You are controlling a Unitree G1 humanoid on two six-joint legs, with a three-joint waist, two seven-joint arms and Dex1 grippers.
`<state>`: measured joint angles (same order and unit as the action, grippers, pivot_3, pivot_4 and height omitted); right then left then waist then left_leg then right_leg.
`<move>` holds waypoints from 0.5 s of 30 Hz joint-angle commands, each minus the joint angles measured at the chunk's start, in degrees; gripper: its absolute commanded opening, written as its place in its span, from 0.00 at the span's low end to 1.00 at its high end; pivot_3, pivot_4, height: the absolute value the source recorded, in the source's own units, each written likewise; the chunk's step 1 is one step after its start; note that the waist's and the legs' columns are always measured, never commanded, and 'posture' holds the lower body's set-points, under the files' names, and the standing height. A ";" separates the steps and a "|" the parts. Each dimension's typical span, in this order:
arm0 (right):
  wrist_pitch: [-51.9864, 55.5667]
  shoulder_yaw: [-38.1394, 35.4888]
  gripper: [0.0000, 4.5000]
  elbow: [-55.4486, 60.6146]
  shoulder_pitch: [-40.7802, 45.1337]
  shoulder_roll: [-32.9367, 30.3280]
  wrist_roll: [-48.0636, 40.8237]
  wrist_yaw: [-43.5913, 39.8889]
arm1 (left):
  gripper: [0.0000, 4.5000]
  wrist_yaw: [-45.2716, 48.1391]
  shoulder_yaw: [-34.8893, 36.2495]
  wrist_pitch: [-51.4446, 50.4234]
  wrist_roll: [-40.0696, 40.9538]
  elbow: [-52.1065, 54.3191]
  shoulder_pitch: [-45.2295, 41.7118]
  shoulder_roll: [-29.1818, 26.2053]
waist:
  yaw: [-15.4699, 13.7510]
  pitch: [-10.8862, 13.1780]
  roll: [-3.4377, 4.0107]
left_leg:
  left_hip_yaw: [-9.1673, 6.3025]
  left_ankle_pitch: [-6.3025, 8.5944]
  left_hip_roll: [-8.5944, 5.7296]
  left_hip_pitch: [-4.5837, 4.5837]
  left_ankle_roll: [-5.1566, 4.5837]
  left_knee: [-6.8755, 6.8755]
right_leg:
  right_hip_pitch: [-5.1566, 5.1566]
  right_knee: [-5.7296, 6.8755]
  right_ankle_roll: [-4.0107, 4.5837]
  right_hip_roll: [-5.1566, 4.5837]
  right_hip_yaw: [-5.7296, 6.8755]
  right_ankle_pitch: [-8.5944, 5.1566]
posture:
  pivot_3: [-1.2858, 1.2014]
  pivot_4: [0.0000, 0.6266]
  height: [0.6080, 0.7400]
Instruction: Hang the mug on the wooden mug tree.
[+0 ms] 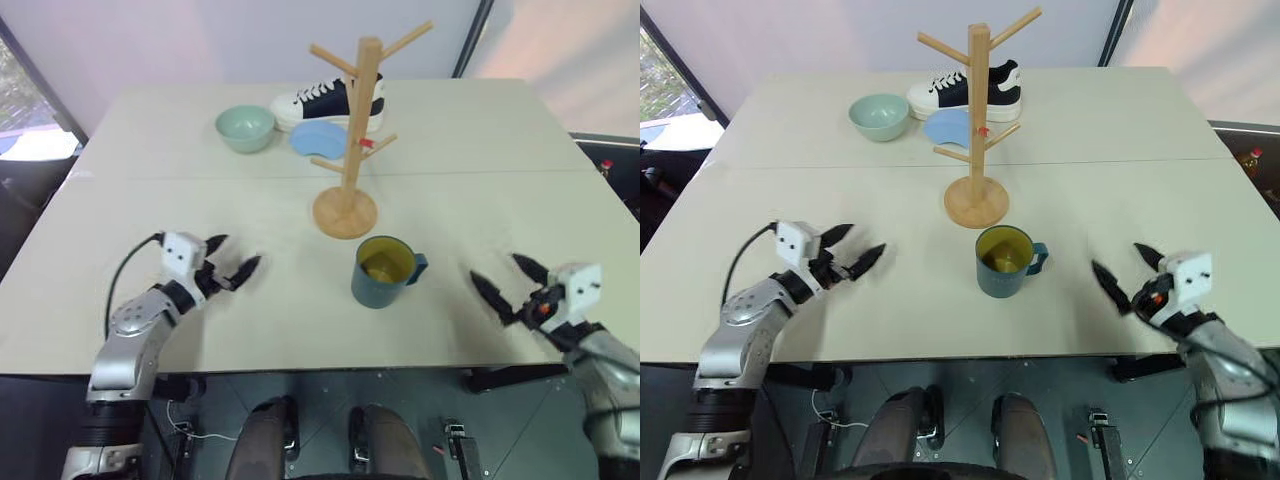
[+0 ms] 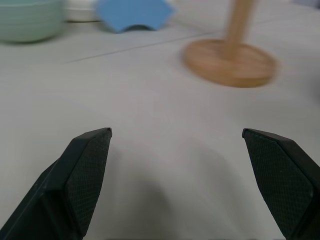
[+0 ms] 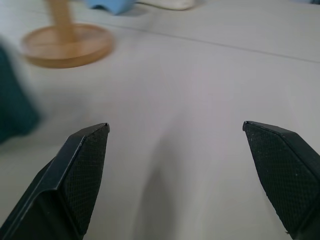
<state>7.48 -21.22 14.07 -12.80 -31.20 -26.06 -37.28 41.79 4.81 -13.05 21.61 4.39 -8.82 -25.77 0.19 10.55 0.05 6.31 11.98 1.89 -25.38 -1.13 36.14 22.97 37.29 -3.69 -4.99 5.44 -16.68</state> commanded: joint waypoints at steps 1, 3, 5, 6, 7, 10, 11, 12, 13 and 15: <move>0.46 2.14 0.99 8.57 -3.88 1.76 0.14 1.11 | 1.00 6.91 -1.30 0.53 2.62 3.60 -0.57 -2.54 | 0.43 0.00 0.00 | 0.00 0.00 0.01 0.01 0.01 0.00 | 0.00 0.00 0.00 0.00 0.00 0.00 | 0.52 0.24 0.93; 0.41 4.07 0.99 10.69 -4.94 3.06 0.71 1.85 | 1.00 10.60 -2.17 -1.32 5.02 5.73 -0.95 -3.90 | 0.61 0.00 0.00 | 0.00 -0.01 0.01 0.02 0.04 0.03 | 0.00 0.00 0.02 0.00 -0.02 0.00 | 0.52 0.24 0.93; 0.07 6.11 0.99 11.34 -5.05 3.96 1.94 2.30 | 1.00 14.15 -3.28 -3.38 6.75 8.08 -0.89 -5.76 | 0.64 0.00 0.00 | -0.01 -0.01 0.02 0.03 0.06 0.06 | 0.01 -0.04 0.26 -0.02 -0.04 -0.09 | 0.52 0.24 0.93; -0.19 6.91 0.99 11.21 -4.84 4.33 2.61 2.55 | 1.00 15.45 -3.77 -4.21 7.32 9.04 -0.82 -6.63 | 0.59 -0.01 0.02 | -0.01 -0.01 0.02 0.02 0.06 0.05 | 0.02 -0.08 0.32 -0.03 -0.05 -0.07 | 0.52 0.24 0.93; -0.34 7.47 0.99 10.96 -4.49 4.67 3.05 2.84 | 1.00 16.27 -4.20 -4.69 7.59 9.74 -0.80 -7.33 | 0.58 -0.03 0.04 | -0.02 -0.01 0.02 0.03 0.07 0.04 | 0.15 -0.17 0.37 -0.05 -0.05 -0.06 | 0.52 0.24 0.93; -0.96 8.34 0.99 9.10 -2.38 5.84 4.00 3.91 | 1.00 17.48 -5.14 -5.01 7.18 10.96 -0.95 -8.53 | 0.53 -0.03 0.05 | -0.03 0.00 0.02 0.01 0.07 0.03 | 0.21 -0.25 0.40 -0.08 -0.07 -0.06 | 0.52 0.24 0.93; -1.10 8.53 0.99 8.46 -1.63 6.14 4.32 4.23 | 1.00 17.59 -5.26 -4.80 6.86 11.23 -0.99 -8.72 | 0.53 -0.03 0.05 | -0.03 0.00 0.02 -0.01 0.07 0.02 | 0.23 -0.28 0.40 -0.08 -0.08 -0.06 | 0.52 0.24 0.93; -1.22 8.62 0.99 7.99 -1.13 6.28 4.52 4.38 | 1.00 17.59 -5.37 -4.67 6.65 11.38 -1.06 -8.79 | 0.52 -0.03 0.05 | -0.03 -0.01 0.01 -0.01 0.07 0.00 | 0.23 -0.31 0.40 -0.09 -0.08 -0.06 | 0.52 0.24 0.93; -1.34 8.73 0.99 7.24 -0.35 6.49 4.69 4.59 | 1.00 17.61 -5.46 -4.80 6.75 11.82 -1.07 -8.88 | 0.45 -0.03 0.05 | -0.03 -0.01 0.01 -0.03 0.07 -0.01 | 0.23 -0.31 0.40 -0.09 -0.07 -0.06 | 0.52 0.24 0.93; -1.60 9.28 0.99 5.09 2.31 6.97 5.03 5.03 | 1.00 17.37 -5.42 -5.50 7.35 13.34 -0.90 -9.08 | 0.45 -0.02 0.04 | -0.03 -0.01 0.00 -0.06 0.07 -0.05 | 0.20 -0.30 0.39 -0.09 -0.06 -0.05 | 0.52 0.24 0.93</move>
<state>7.06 -11.86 19.75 -11.82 -24.71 -21.20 -32.78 59.03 -0.96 -18.56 28.09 14.55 -9.31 -34.31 0.64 10.52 0.08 6.29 11.96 1.89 -25.47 -1.06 36.08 23.08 37.02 -3.31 -5.07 5.38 -16.73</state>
